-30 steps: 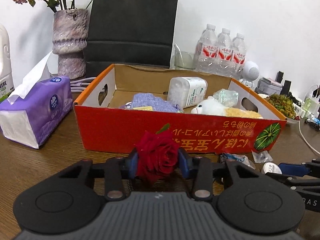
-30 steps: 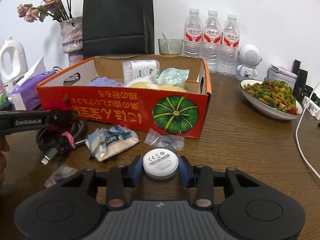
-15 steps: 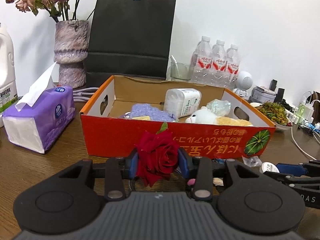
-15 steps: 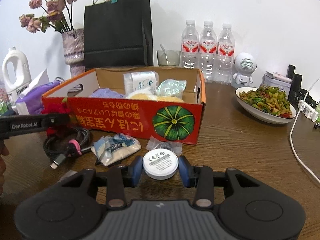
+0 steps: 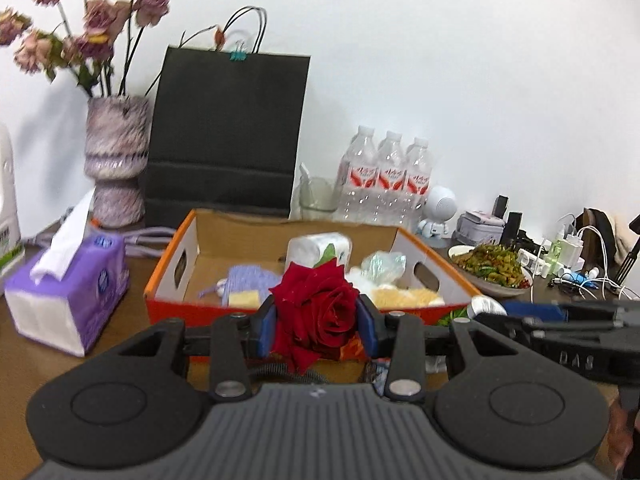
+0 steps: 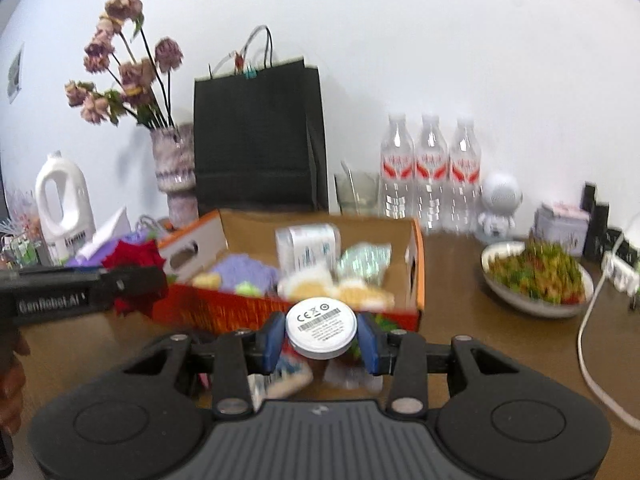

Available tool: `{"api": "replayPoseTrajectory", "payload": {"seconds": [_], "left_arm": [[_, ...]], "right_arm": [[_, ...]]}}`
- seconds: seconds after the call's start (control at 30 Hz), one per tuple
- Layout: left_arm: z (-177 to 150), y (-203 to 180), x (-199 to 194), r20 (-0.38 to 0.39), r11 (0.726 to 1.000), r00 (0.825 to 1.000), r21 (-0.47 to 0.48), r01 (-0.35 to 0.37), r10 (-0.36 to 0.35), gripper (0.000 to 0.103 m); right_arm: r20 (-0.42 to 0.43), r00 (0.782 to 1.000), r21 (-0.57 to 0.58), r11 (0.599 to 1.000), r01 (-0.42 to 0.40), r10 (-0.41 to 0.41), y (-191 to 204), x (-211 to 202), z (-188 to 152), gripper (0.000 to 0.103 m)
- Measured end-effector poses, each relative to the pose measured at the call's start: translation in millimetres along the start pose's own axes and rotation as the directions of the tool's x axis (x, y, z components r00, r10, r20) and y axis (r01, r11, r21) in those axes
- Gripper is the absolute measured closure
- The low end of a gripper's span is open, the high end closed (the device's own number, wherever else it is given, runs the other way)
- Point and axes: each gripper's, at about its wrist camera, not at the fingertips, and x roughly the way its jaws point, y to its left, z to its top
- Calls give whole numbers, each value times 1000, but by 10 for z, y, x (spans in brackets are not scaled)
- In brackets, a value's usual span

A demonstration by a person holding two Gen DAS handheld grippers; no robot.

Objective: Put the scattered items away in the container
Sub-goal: 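Carry rose and lid over the box and release both inside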

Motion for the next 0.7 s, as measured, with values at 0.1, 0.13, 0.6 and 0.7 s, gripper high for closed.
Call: {"api": "replayPoseTrajectory", "payload": {"seconds": [0.1,0.13,0.6,0.7], "left_arm": [[124,-11,38,22,1000,1000,1,13,-13,62],[159,-8,59,28,1000,1000,-1,16,-16,62],[493,331,744,18,989,1000,-150,-18,21,61],[491,361,896,0,990,1000,-140,-28,28,61]], "right_arm": [[35,999,-4,1000,-12,12,28,36,183,65],[43,999,0,1000,-18,18,39,54,229,65],[37,998,75,996,-50,47,63,875,633,65],[11,999,71,997,-44,43,74,1076,652,65]]}}
